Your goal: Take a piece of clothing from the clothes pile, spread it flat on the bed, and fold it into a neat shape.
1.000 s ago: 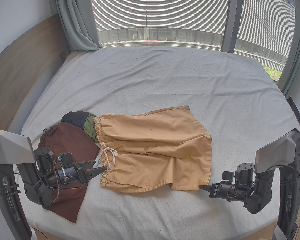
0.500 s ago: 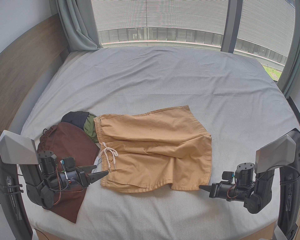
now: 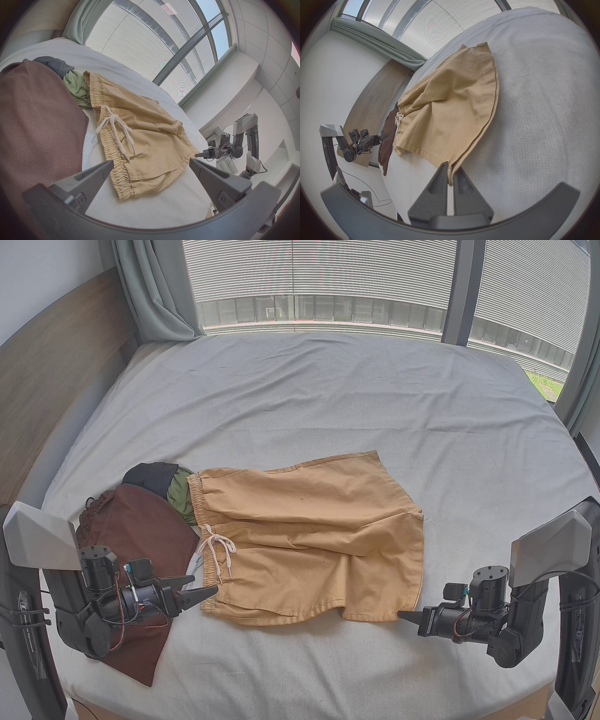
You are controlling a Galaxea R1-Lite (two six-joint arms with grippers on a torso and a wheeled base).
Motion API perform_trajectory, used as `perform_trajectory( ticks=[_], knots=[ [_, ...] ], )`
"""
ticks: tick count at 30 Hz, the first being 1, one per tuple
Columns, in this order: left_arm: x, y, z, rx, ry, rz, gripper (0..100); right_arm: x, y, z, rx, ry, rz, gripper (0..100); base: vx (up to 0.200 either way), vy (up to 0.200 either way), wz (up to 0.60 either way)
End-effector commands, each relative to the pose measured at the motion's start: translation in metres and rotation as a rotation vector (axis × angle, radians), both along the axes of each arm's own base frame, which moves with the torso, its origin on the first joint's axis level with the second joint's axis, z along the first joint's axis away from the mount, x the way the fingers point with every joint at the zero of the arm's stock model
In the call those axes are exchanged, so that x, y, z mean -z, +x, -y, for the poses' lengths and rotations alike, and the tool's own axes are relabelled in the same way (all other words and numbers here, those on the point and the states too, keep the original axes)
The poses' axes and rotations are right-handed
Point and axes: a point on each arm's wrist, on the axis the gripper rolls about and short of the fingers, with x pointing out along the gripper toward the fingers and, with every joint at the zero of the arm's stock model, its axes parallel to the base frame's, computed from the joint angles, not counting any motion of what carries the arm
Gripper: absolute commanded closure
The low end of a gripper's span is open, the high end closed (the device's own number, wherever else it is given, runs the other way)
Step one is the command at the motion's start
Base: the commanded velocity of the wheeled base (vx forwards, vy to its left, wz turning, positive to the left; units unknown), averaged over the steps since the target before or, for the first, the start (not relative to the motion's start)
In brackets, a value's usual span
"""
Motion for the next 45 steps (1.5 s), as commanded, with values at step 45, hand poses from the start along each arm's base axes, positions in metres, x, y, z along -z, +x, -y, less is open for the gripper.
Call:
perform_trajectory(
  ticks=[45],
  knots=[
    [0.029, 0.002, 0.007, 0.011, 0.013, -0.083, 0, 0.002, 0.000, -0.003, -0.009, -0.002, -0.002, 100, 0.000, 0.000, 0.00]
  ],
)
